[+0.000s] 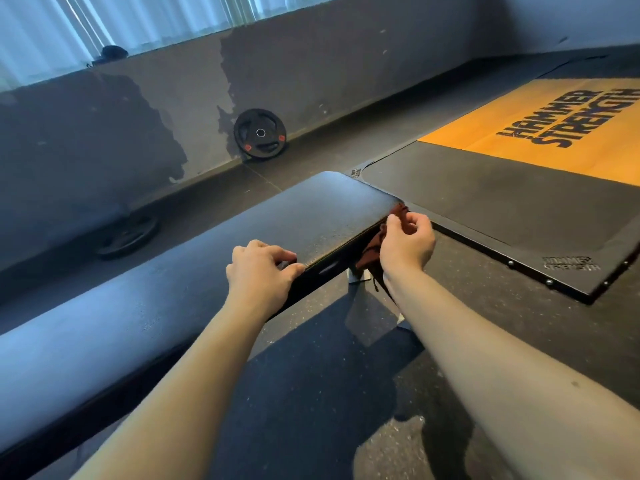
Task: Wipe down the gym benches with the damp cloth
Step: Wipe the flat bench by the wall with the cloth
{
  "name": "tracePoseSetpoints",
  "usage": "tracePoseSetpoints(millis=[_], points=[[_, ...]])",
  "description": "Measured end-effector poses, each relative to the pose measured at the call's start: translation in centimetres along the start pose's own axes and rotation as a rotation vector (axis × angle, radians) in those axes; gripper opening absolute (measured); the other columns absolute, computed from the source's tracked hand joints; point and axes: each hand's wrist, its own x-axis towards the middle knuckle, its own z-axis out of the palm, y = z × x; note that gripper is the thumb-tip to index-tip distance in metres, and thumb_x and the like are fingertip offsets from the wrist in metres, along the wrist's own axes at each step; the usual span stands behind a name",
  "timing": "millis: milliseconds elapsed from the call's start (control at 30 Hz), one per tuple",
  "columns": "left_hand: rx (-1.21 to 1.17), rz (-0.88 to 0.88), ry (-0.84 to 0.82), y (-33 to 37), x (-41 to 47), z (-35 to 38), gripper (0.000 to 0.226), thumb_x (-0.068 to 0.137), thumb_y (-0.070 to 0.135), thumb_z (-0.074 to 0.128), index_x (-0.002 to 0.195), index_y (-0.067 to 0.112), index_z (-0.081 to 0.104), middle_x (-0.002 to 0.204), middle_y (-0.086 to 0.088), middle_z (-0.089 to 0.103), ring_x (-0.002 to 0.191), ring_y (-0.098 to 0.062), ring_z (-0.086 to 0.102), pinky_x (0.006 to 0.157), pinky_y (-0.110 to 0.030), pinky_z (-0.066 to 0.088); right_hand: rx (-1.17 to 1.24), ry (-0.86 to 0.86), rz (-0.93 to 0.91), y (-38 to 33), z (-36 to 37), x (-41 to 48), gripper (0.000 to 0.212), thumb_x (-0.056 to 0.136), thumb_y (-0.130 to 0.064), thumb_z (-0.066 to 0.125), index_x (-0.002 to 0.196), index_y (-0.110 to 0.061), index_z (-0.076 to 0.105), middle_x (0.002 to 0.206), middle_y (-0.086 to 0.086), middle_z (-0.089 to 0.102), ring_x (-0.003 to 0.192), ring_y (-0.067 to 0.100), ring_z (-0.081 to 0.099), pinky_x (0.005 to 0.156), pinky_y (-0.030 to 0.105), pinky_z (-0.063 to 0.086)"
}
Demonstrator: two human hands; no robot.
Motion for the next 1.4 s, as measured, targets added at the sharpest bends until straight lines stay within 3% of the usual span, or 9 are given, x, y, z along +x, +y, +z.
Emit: tracePoseSetpoints(millis=[167, 300, 433, 533, 667, 900, 1200, 1300, 1400], points=[[0.049, 0.008, 0.001, -0.8, -0.3, -0.2, 0.018, 0.09, 0.049, 0.072, 0.102, 0.037, 0.077, 0.116, 0.005, 0.06, 0.114, -0.023, 0.05, 0.099, -0.053, 0.046, -0.129, -0.129, -0.126, 2.5, 0.3, -4.5, 0.022, 0.1, -0.022, 0.063, 0.121, -0.013, 0.062, 0.119, 0.004, 0.059, 0.087, 0.004, 0.056, 0.056, -0.004, 0.039], [0.031, -0.003, -0.016, -0.3, 0.2, 0.1, 0.013, 0.09, 0.044, 0.074, 0.098, 0.034, 0.075, 0.116, 0.005, 0.059, 0.113, -0.024, 0.051, 0.099, -0.053, 0.048, -0.172, -0.285, -0.111, 3.9, -0.3, -6.4, 0.015, 0.099, -0.023, 0.066, 0.112, -0.018, 0.063, 0.111, 0.002, 0.065, 0.092, 0.006, 0.061, 0.058, 0.005, 0.043], [0.021, -0.003, -0.04, -0.4, 0.3, 0.0, 0.018, 0.09, 0.043, 0.074, 0.103, 0.031, 0.077, 0.116, 0.004, 0.059, 0.113, -0.024, 0.052, 0.099, -0.053, 0.049, -0.134, -0.169, -0.093, 1.8, -0.7, -3.1, 0.01, 0.098, -0.02, 0.066, 0.108, -0.018, 0.063, 0.095, -0.005, 0.066, 0.081, 0.002, 0.062, 0.053, 0.003, 0.04], [0.007, 0.008, -0.034, -0.6, -0.2, 0.0, 0.024, 0.091, 0.044, 0.071, 0.109, 0.029, 0.077, 0.117, 0.006, 0.057, 0.114, -0.023, 0.051, 0.1, -0.053, 0.048, -0.045, -0.023, -0.044, 0.7, -0.8, -1.0, 0.011, 0.096, -0.017, 0.068, 0.106, -0.018, 0.066, 0.085, -0.011, 0.063, 0.078, 0.01, 0.065, 0.053, 0.007, 0.042], [-0.026, 0.025, -0.025, -0.8, -0.5, 0.2, 0.027, 0.092, 0.043, 0.071, 0.113, 0.027, 0.077, 0.112, 0.011, 0.053, 0.113, -0.022, 0.052, 0.099, -0.053, 0.049, -0.118, -0.076, -0.059, 1.9, -0.7, -2.0, 0.019, 0.097, -0.022, 0.068, 0.116, -0.018, 0.065, 0.106, -0.001, 0.067, 0.089, 0.008, 0.066, 0.062, 0.008, 0.047], [-0.005, 0.01, -0.042, -0.9, 0.1, 0.2, 0.024, 0.091, 0.046, 0.071, 0.109, 0.03, 0.076, 0.117, 0.007, 0.056, 0.115, -0.023, 0.05, 0.1, -0.055, 0.046, -0.263, -0.38, -0.187, 5.3, -0.9, -6.7, 0.012, 0.097, -0.026, 0.068, 0.108, -0.022, 0.064, 0.108, -0.002, 0.063, 0.096, 0.006, 0.062, 0.062, 0.006, 0.044], [-0.045, 0.023, -0.045, -1.2, 0.1, 0.1, 0.023, 0.09, 0.047, 0.072, 0.106, 0.032, 0.077, 0.117, 0.006, 0.058, 0.113, -0.024, 0.052, 0.099, -0.055, 0.047, -0.167, -0.11, -0.129, 2.1, -0.9, -1.2, 0.011, 0.096, -0.02, 0.069, 0.107, -0.019, 0.068, 0.11, 0.003, 0.068, 0.091, 0.011, 0.067, 0.061, 0.009, 0.045], [-0.049, 0.022, -0.05, -1.3, 0.1, 0.1, 0.024, 0.09, 0.046, 0.072, 0.108, 0.031, 0.077, 0.118, 0.005, 0.058, 0.114, -0.024, 0.052, 0.099, -0.055, 0.048, -0.175, -0.16, -0.191, 2.0, -1.0, -3.6, 0.011, 0.097, -0.016, 0.068, 0.107, -0.014, 0.066, 0.109, 0.001, 0.062, 0.082, -0.001, 0.06, 0.058, 0.003, 0.045], [-0.037, 0.021, -0.048, -1.2, 0.2, 0.2, 0.024, 0.09, 0.047, 0.072, 0.108, 0.032, 0.077, 0.118, 0.006, 0.057, 0.114, -0.023, 0.051, 0.099, -0.055, 0.048, -0.19, -0.355, -0.29, 2.8, -1.3, -7.1, 0.011, 0.096, -0.014, 0.07, 0.105, -0.016, 0.064, 0.108, 0.001, 0.059, 0.083, -0.002, 0.061, 0.065, 0.001, 0.046]])
